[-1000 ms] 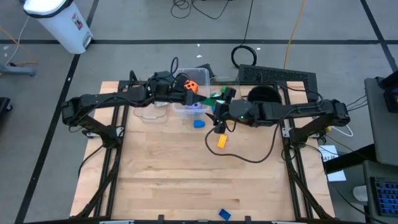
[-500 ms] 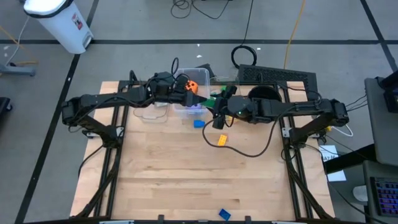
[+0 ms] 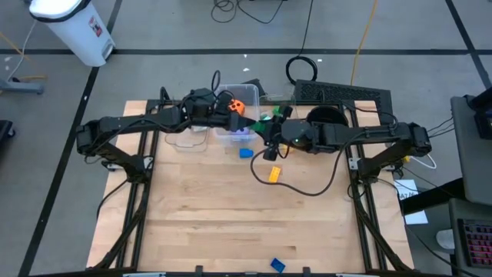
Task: Pick & Place Toys
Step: Put the dark green game piece into the right transparent bin
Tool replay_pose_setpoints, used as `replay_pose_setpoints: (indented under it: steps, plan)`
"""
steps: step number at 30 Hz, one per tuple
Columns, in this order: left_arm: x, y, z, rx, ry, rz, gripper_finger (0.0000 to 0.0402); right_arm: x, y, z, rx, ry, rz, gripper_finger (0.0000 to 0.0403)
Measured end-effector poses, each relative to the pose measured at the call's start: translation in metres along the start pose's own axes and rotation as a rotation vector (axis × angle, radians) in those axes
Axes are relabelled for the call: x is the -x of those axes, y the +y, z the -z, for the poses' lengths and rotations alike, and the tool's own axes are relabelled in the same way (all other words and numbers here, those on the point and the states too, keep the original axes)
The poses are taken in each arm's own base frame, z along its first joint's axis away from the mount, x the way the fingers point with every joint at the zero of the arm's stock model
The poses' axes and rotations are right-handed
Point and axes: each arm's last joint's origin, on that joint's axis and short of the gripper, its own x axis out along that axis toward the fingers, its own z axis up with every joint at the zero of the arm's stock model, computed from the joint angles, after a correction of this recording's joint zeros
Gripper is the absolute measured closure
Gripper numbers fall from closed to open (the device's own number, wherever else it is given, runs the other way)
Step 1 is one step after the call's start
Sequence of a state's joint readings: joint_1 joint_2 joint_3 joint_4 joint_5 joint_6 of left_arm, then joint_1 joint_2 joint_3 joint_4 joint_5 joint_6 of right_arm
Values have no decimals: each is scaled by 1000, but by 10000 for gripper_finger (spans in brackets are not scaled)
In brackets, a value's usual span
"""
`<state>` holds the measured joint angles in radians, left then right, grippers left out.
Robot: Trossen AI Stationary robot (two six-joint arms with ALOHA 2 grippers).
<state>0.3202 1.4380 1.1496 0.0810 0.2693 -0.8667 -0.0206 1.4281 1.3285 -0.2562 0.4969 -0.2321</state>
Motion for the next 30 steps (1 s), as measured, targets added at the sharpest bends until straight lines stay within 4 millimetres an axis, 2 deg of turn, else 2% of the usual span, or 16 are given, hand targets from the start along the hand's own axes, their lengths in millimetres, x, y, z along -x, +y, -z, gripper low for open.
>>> replay_pose_setpoints:
  steps: [7, 12, 16, 19, 22, 27, 30]
  plan:
    - [1, -2, -7, -16, -51, 45, 172, 2, -2, -4, -26, -38, 11, 267]
    - [7, 2, -24, -52, -91, 110, 118, 8, -12, -7, -74, -60, 30, 267]
    - [14, 1, -36, -75, -120, 190, 102, 12, -31, -3, -172, -37, 68, 267]
    - [19, -4, -41, -114, -157, 233, 100, 12, -47, 7, -214, 37, 50, 268]
    - [23, -9, -44, -144, -188, 270, 99, 8, -63, 22, -268, 186, -30, 268]
    - [27, -15, -48, -175, -231, 317, 99, -14, -86, 53, -378, 415, -100, 268]
    - [27, -15, -48, -175, -225, 330, 99, -35, -95, 70, -420, 500, -103, 268]
